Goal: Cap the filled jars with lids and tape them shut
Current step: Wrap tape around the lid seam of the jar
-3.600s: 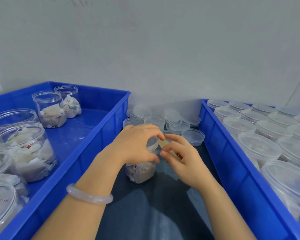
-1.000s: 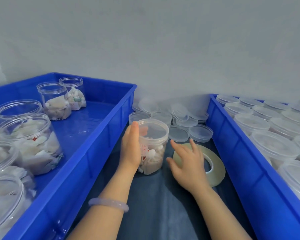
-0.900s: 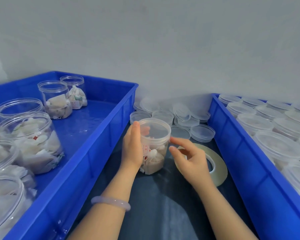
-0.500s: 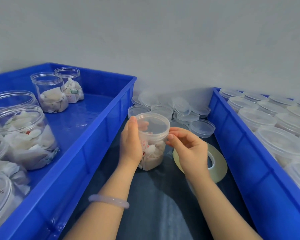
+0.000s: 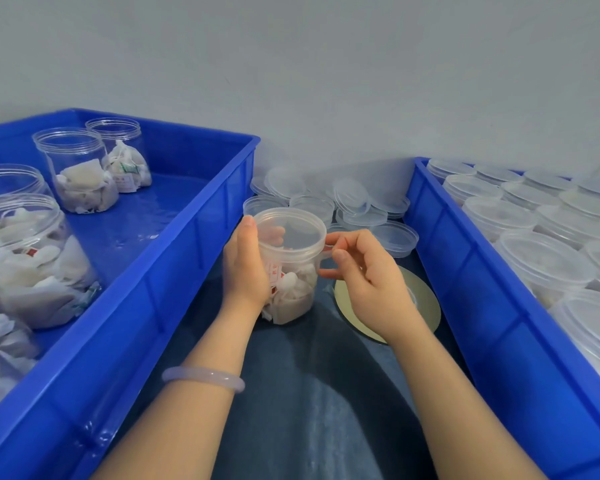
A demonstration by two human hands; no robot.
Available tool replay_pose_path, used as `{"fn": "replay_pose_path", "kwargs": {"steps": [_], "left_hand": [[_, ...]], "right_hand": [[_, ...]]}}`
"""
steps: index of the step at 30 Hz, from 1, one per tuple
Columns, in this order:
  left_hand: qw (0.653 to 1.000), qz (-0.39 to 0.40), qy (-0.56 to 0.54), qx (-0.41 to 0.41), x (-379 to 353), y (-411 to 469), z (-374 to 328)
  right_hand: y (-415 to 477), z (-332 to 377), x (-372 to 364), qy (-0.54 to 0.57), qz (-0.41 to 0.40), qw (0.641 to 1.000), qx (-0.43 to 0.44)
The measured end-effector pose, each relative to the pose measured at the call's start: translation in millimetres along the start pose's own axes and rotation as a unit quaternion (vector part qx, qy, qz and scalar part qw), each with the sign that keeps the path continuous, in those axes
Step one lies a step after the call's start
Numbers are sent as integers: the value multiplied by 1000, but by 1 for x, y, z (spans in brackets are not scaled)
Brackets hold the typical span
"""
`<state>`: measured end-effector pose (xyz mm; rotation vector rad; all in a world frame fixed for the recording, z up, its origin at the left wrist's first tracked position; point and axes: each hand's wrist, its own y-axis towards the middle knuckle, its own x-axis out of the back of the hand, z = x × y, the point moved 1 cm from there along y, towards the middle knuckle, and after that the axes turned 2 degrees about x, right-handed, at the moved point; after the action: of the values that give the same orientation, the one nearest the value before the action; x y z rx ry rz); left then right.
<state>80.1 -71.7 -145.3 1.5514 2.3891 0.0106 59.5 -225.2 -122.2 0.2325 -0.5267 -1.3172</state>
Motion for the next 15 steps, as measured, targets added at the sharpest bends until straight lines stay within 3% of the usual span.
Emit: {"fn": "replay_pose_path", "kwargs": {"steps": [11,15], "left_hand": [[1000,9,-12,-10,0,0,1],[999,24,-32,13,-1,-1,1]], "right_hand": [[10,-7,-7,-72,-47,996,-27],[13,-12,-8,41,-137,987,-77]]}}
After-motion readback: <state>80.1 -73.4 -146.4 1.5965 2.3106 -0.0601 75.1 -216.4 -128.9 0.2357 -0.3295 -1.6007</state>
